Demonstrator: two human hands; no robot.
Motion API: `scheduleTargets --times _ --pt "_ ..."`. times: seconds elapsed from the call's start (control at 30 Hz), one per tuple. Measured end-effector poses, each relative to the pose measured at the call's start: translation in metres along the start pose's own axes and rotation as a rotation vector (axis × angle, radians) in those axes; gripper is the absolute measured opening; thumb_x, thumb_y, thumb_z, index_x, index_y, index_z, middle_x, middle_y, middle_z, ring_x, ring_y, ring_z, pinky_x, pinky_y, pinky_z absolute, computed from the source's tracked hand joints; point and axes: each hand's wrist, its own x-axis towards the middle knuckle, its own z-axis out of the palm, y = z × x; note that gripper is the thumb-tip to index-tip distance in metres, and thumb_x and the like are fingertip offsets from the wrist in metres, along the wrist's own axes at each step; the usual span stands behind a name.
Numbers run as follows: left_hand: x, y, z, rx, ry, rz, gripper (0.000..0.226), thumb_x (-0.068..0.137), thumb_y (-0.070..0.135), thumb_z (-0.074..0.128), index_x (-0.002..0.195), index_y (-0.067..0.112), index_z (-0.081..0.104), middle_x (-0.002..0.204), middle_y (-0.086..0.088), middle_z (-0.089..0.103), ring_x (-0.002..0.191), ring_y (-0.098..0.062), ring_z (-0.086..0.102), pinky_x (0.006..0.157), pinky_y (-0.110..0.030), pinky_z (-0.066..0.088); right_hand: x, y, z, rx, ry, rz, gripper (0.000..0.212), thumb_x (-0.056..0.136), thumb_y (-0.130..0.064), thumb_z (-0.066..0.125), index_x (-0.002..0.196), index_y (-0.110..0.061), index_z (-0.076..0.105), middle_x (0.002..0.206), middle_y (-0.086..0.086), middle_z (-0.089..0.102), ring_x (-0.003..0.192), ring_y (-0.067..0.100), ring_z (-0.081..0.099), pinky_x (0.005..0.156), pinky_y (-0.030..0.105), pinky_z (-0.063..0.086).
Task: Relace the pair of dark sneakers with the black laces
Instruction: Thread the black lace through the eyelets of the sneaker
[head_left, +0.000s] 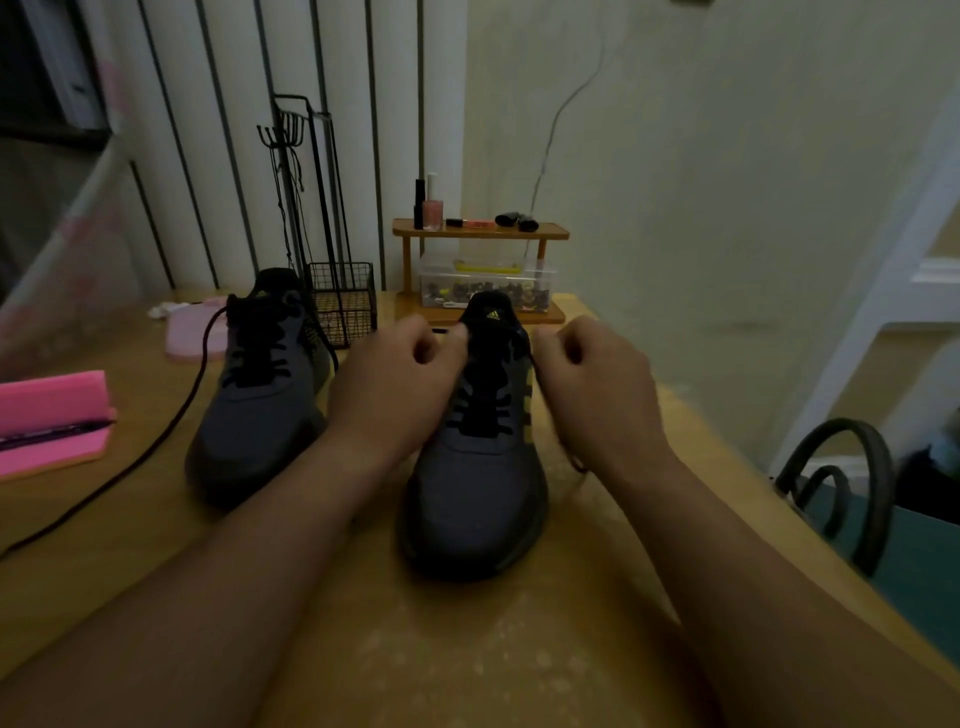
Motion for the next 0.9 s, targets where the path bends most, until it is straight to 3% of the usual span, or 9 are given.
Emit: scheduleTargets --times 0.1,0.23,0.33,0.47,0.6,0.8,0.9 --pt "0.001 0.005 0.004 -0.012 -0.17 -0.137 0.04 0.093 0.063 0.062 0.106 0.025 0.059 0.093 0.009 0.064 0.086 -0.013 0.064 0.078 -0.044 0.058 -0.007 -0.004 0.007 -0.145 -0.184 0.085 0.039 0.095 -0.064 0.056 0.095 -0.025 0.053 0.089 -0.007 0.058 0.079 0.013 0.057 0.063 0.036 0.044" --pt "0.005 0.008 0.004 -0.007 -0.257 -0.215 0.059 0.092 0.066 0.062 0.131 0.022 0.055 0.108 0.01 0.064 0.097 -0.013 0.065 0.088 -0.044 0.059 -0.005 -0.005 0.01 0.006 -0.226 0.22 0.046 0.093 -0.069 0.056 0.097 -0.023 0.052 0.09 -0.005 0.062 0.082 0.016 0.06 0.065 0.037 0.046" --pt "0.005 0.01 0.007 0.046 -0.247 -0.198 0.054 0.095 0.065 0.057 0.128 0.022 0.057 0.108 0.007 0.066 0.098 -0.017 0.066 0.086 -0.046 0.059 -0.006 -0.009 0.014 0.018 -0.217 0.24 0.047 0.092 -0.071 0.055 0.094 -0.024 0.05 0.088 -0.004 0.063 0.078 0.014 0.06 0.06 0.035 0.04" --pt "0.003 0.012 0.01 0.111 -0.212 -0.14 0.039 0.098 0.059 0.052 0.109 0.022 0.057 0.097 0.004 0.064 0.085 -0.018 0.063 0.074 -0.043 0.057 -0.004 -0.013 0.016 -0.017 -0.201 0.237 0.044 0.095 -0.064 0.056 0.099 -0.021 0.048 0.088 -0.004 0.06 0.077 0.015 0.058 0.057 0.034 0.035" --pt "0.003 0.014 0.013 0.163 -0.188 -0.099 0.031 0.103 0.048 0.049 0.105 0.018 0.057 0.09 0.0 0.061 0.076 -0.017 0.058 0.057 -0.034 0.039 -0.004 -0.017 0.017 -0.085 -0.178 0.139 0.035 0.1 -0.05 0.055 0.107 -0.017 0.044 0.091 0.001 0.061 0.08 0.025 0.059 0.06 0.037 0.037" --pt "-0.001 0.014 0.013 0.15 -0.202 -0.051 0.026 0.106 0.039 0.047 0.104 0.015 0.056 0.089 0.001 0.056 0.073 -0.013 0.053 0.054 -0.032 0.031 -0.006 -0.017 0.017 -0.062 -0.167 0.084 0.025 0.101 -0.038 0.053 0.108 -0.017 0.04 0.085 -0.001 0.057 0.073 0.022 0.056 0.055 0.037 0.035" --pt "0.0 0.013 0.013 0.104 -0.214 -0.062 0.028 0.105 0.045 0.048 0.108 0.017 0.055 0.096 0.001 0.06 0.079 -0.013 0.057 0.058 -0.034 0.042 -0.005 -0.014 0.015 -0.041 -0.184 0.11 0.027 0.102 -0.042 0.051 0.108 -0.018 0.04 0.087 -0.002 0.058 0.074 0.022 0.057 0.057 0.037 0.036"
